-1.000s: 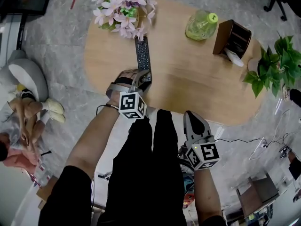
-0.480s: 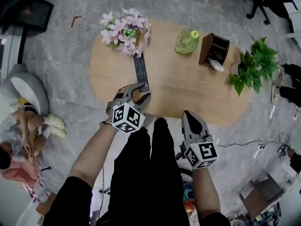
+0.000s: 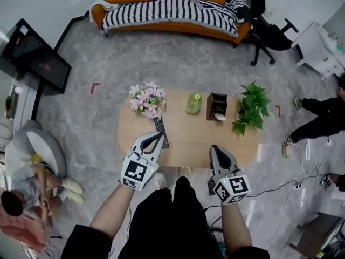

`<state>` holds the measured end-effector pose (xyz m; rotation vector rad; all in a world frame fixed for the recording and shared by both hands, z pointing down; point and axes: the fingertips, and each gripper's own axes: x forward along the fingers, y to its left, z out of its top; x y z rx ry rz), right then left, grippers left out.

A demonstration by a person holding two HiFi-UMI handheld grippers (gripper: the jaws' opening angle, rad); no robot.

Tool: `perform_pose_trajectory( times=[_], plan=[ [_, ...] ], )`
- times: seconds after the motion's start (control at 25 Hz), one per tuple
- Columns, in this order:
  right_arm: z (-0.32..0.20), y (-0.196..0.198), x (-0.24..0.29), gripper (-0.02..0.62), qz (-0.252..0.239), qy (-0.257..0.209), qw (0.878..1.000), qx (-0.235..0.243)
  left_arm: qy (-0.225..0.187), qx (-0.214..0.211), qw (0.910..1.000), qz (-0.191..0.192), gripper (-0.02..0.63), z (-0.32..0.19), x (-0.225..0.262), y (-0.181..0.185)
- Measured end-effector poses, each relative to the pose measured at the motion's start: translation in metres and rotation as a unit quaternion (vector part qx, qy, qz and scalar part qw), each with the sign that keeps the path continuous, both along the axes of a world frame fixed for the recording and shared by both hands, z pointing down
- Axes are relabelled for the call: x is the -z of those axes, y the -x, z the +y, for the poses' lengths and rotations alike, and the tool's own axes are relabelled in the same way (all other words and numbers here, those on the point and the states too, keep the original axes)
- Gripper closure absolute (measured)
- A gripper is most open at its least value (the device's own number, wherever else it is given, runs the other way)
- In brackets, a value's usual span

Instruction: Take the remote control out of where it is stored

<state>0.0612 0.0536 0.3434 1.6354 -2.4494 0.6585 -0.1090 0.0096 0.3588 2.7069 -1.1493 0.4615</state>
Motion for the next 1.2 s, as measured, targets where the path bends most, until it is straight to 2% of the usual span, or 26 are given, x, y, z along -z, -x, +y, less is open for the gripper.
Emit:
perform_pose_trajectory(
  times=[0.2,0.4,0.72,0.84,0.96,1.2],
  plan=[
    [0.002,-0.001,0.055,0.589,-0.004,-0.044,0.999,-0.013,-0.018,0.031,0.9967,0.072,0.600,0.007,0.084,0.020],
    [0.000,-0.001,0.071,0.589,-0.006,-0.058,0.998,-0.020,-0.040,0.044,0.9941,0.091,0.600,0.012,0.114,0.033],
    [0.011,0.007,0.064,0.589,0.002,-0.061,0.998,-0.025,-0.025,0.032,0.9948,0.093,0.600,0.022,0.095,0.038],
    [0.016,-0.004,0.059,0.589,0.015,-0.053,0.998,-0.031,-0.017,0.023,0.9946,0.100,0.600,0.024,0.091,0.025],
    [0.015,-0.019,0.046,0.589,0.019,-0.039,0.998,-0.043,-0.013,0.011,0.9961,0.087,0.600,0.023,0.082,0.012],
    [-0.015,-0.056,0.004,0.588,0.089,-0.015,0.995,-0.039,0.021,0.004,0.9974,0.068,0.598,0.009,0.044,-0.021]
  ],
)
